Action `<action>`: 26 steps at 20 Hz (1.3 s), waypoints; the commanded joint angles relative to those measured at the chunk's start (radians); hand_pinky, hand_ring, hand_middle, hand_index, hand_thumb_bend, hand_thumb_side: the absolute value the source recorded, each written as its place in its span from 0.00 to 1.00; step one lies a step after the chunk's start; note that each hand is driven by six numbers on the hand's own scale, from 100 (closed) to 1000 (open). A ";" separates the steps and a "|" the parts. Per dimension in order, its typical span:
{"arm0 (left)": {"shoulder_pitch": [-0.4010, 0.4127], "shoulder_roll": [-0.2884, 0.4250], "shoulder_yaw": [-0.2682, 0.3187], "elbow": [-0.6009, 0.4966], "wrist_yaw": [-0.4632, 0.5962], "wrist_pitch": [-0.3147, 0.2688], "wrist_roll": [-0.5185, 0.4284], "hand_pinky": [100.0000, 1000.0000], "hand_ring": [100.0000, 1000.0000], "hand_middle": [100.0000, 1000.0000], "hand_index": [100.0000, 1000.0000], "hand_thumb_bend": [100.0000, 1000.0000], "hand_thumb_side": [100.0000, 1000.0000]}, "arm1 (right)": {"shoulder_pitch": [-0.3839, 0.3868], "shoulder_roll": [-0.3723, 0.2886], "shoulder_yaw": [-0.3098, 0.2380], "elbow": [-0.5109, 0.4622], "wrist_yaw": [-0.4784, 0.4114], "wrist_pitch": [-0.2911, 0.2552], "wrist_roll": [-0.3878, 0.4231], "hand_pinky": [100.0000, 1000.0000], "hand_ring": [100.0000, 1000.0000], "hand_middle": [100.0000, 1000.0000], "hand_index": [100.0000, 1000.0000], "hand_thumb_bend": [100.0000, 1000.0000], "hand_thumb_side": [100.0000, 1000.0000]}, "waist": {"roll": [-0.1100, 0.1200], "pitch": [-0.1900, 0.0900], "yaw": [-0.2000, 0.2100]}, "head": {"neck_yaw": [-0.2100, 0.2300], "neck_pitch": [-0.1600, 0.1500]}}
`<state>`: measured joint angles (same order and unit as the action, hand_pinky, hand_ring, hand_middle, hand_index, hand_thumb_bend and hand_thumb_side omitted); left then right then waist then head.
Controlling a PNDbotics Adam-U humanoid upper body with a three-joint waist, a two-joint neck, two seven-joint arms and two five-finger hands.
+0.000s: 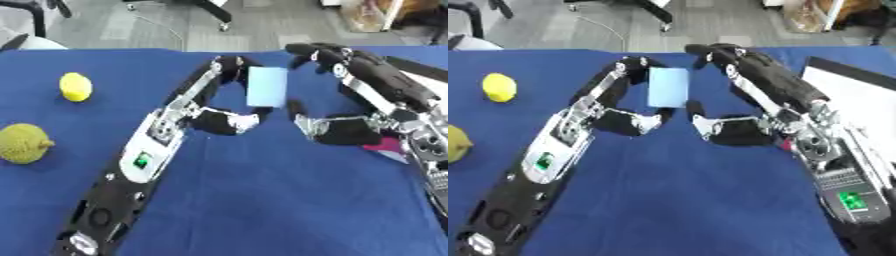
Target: Pick up the objects with one hand, pass them to the other hand, and then place them into the box on the other side of the table.
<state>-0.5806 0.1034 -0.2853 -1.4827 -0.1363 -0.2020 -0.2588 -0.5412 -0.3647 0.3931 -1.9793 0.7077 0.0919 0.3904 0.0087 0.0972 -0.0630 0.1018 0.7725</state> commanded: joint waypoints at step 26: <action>-0.032 -0.019 0.000 0.014 -0.029 -0.022 0.003 0.65 0.41 0.39 0.43 0.00 0.00 | -0.048 -0.014 -0.005 -0.021 0.033 0.024 0.098 0.77 0.95 0.76 0.97 0.00 0.47 | -0.018 0.007 0.005 | -0.017 -0.002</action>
<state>-0.5900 0.0862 -0.2842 -1.4507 -0.1647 -0.2187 -0.2551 -0.5722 -0.3651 0.3911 -1.9793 0.7325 0.1151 0.4853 0.0059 0.0983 -0.0598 0.0880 0.7725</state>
